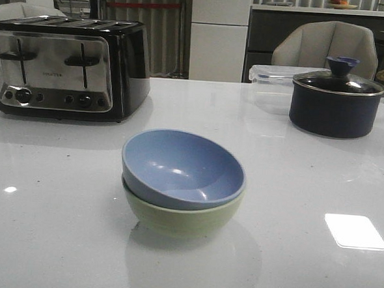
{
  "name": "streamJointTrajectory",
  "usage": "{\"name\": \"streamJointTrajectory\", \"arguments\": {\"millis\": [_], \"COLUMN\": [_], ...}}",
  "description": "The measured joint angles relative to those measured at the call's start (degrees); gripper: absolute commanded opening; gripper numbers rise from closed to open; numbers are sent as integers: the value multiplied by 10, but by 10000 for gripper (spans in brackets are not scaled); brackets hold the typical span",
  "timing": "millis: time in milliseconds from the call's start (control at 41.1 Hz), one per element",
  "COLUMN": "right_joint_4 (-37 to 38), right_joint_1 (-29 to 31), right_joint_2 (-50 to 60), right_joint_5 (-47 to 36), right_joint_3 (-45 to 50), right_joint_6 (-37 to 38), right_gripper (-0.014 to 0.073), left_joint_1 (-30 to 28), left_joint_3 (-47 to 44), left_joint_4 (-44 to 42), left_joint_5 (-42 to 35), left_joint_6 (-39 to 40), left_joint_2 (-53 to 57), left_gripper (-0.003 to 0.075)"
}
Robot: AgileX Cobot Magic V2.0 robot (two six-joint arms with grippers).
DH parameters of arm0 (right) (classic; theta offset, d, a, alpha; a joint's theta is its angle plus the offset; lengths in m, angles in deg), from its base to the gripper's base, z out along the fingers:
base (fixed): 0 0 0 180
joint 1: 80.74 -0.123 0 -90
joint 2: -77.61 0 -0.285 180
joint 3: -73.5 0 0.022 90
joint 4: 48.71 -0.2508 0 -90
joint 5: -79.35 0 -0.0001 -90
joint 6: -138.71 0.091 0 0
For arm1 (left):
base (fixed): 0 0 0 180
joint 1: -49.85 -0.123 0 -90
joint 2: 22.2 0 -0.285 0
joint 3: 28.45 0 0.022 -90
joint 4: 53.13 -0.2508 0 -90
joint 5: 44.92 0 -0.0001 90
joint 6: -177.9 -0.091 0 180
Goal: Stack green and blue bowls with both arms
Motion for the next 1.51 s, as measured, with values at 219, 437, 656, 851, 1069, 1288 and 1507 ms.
{"name": "streamJointTrajectory", "arguments": {"millis": [219, 437, 656, 851, 1069, 1288, 1507], "right_joint_4": [0, 0, 0, 0, 2, 9, 9], "right_joint_1": [0, 0, 0, 0, 32, 173, 269], "right_joint_2": [0, 0, 0, 0, 42, 167, 285], "right_joint_5": [0, 0, 0, 0, -14, -149, -281], "right_joint_3": [0, 0, 0, 0, 21, 141, 273], "right_joint_6": [0, 0, 0, 0, 0, 0, 0], "right_gripper": [36, 36, 36, 36, 36, 36, 36], "left_joint_1": [0, 0, 0, 0, 0, 0, -3], "left_joint_3": [0, 0, 0, 0, 0, 0, 0], "left_joint_4": [1, 1, 1, 1, 1, 1, 1], "left_joint_5": [0, 0, 0, 0, 0, 0, 0], "left_joint_6": [0, 0, 0, 0, 0, 0, 0], "left_joint_2": [0, 0, 0, 0, 0, 0, 0], "left_gripper": [98, 98, 98, 98, 98, 98, 98]}}
